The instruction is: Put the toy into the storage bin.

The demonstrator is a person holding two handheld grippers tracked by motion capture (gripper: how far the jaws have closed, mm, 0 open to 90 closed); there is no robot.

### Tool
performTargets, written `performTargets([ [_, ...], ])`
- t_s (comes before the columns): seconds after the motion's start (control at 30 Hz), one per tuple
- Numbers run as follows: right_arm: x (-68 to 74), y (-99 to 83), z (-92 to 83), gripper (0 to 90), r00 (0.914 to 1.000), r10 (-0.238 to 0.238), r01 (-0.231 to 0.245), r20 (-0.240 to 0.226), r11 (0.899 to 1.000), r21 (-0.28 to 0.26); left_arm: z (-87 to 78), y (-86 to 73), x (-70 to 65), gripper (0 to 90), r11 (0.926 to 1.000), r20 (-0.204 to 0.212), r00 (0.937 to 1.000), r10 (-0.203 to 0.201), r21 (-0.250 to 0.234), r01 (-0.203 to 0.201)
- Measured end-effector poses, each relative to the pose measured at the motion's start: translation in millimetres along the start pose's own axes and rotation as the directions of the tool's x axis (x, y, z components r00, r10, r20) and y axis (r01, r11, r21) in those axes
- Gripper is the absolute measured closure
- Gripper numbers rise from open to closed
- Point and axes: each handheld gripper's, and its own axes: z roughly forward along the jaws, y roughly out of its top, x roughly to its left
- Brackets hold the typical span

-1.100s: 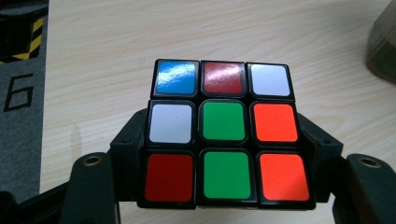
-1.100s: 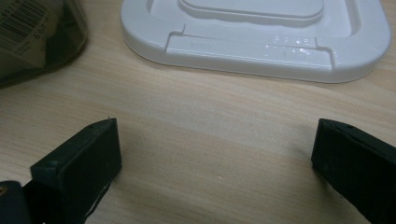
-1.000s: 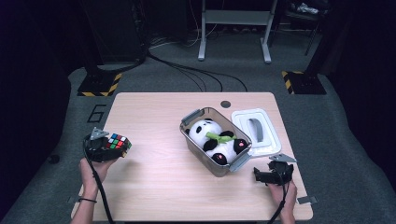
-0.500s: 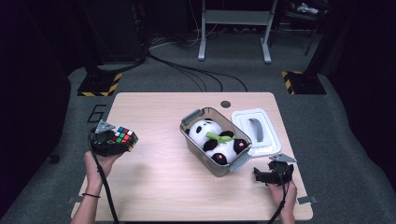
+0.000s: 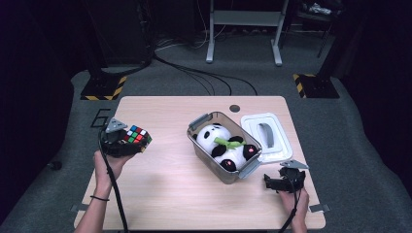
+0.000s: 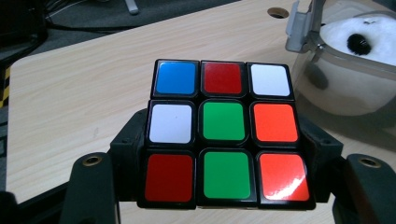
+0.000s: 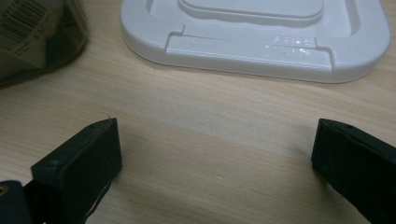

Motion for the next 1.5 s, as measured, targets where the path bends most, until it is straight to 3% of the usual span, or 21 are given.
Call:
performTargets([
  [0.53,-0.1,-0.1,0.0,0.8,1.0000,0.001,0.000,0.001,1.000,-0.001,-1.0,28.8,-23.9,34.1,0.9980,0.051,0.9971,0.056,-0.034,-0.054],
  [0.93,-0.1,-0.1,-0.1,0.9,1.0000,0.001,-0.001,0.001,1.000,-0.001,3.3,46.1,-41.1,34.1,0.9945,0.090,0.9911,0.098,-0.047,-0.094],
  [1.27,-0.8,-0.2,-0.3,1.0,1.0000,-0.008,0.008,0.000,1.000,0.002,15.0,60.3,-61.6,34.1,0.9899,0.143,0.9800,0.138,-0.050,-0.132],
  [1.5,-0.9,-0.2,-0.4,1.1,1.0000,-0.006,0.006,-0.001,1.000,0.001,30.3,70.3,-88.2,34.1,0.9865,0.190,0.9683,0.162,-0.053,-0.155],
])
